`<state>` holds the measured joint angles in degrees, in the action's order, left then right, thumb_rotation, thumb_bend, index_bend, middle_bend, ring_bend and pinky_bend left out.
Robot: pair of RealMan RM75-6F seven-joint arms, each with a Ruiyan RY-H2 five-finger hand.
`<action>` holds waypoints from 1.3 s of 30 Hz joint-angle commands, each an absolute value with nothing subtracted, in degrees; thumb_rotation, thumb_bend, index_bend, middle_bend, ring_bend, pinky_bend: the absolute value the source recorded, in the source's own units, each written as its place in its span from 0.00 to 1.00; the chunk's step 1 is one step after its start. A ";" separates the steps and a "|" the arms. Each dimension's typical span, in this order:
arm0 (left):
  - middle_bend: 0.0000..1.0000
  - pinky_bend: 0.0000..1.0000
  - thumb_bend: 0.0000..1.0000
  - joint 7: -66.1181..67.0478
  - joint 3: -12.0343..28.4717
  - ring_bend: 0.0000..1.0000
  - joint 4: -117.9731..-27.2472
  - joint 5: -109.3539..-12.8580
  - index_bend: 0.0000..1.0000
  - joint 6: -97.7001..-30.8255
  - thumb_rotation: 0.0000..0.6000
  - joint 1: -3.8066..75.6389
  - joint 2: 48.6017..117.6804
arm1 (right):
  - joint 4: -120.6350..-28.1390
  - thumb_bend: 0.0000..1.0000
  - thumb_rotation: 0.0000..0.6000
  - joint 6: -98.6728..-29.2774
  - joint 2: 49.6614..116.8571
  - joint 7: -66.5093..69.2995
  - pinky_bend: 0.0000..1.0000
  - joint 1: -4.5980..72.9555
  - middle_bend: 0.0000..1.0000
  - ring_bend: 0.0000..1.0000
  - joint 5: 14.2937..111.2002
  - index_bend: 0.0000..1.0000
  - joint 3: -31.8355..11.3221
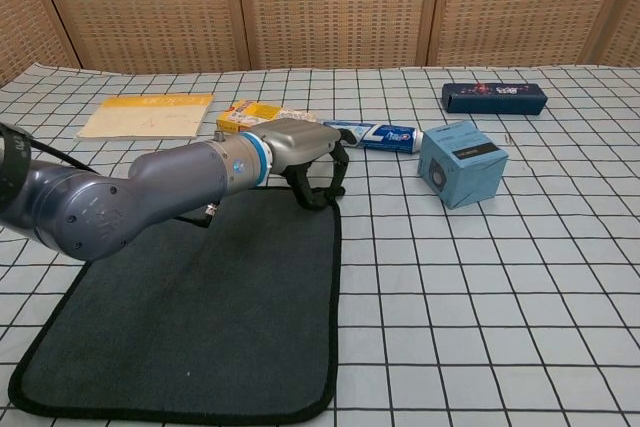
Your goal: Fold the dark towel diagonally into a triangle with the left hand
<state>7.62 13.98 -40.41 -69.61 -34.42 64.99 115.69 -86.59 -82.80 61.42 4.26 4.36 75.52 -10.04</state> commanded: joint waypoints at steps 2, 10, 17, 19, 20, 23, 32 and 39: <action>0.00 0.00 0.40 7.74 14.02 0.00 -40.95 -69.49 0.54 -34.60 1.00 64.85 115.41 | -86.64 0.00 1.00 -82.89 61.35 4.39 0.00 4.32 0.00 0.00 75.65 0.00 -10.03; 0.00 0.00 0.41 8.01 14.22 0.00 -43.88 -69.57 0.58 -36.27 1.00 64.16 113.88 | -86.80 0.00 1.00 -83.10 61.18 4.70 0.00 4.21 0.00 0.00 75.83 0.00 -10.01; 0.00 0.00 0.41 8.62 13.11 0.00 -50.18 -70.51 0.60 -38.29 1.00 62.20 109.83 | -87.07 0.00 1.00 -83.38 61.02 4.92 0.00 4.10 0.00 0.00 76.20 0.00 -9.93; 0.00 0.00 0.41 9.16 12.53 0.00 -52.99 -70.72 0.61 -39.09 1.00 61.22 108.03 | -87.20 0.00 1.00 -83.49 60.99 4.87 0.00 4.08 0.00 0.00 76.40 0.00 -9.86; 0.00 0.00 0.41 9.53 11.84 0.00 -56.30 -71.05 0.61 -40.18 1.00 59.99 106.10 | -87.37 0.00 1.00 -83.67 60.97 4.81 0.00 4.05 0.00 0.00 76.65 0.00 -9.79; 0.00 0.00 0.41 10.85 10.57 0.00 -62.96 -71.32 0.61 -41.93 1.00 57.90 102.29 | -87.67 0.00 1.00 -83.92 60.95 4.64 0.00 4.00 0.00 0.00 77.02 0.00 -9.67; 0.00 0.00 0.41 13.99 6.70 0.00 -76.89 -71.80 0.61 -46.55 1.00 52.53 94.17 | -88.17 0.00 1.00 -84.25 60.91 4.19 0.00 4.06 0.00 0.00 77.84 0.00 -9.40; 0.00 0.00 0.41 15.59 2.43 0.00 -85.66 -72.89 0.61 -50.51 1.00 47.59 88.28 | -88.59 0.00 1.00 -84.63 60.91 3.81 0.00 4.00 0.00 0.00 78.29 0.00 -9.23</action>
<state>15.04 3.75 -84.03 -72.28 -49.31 48.95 89.53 -88.58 -84.62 60.91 3.82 4.01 78.28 -9.24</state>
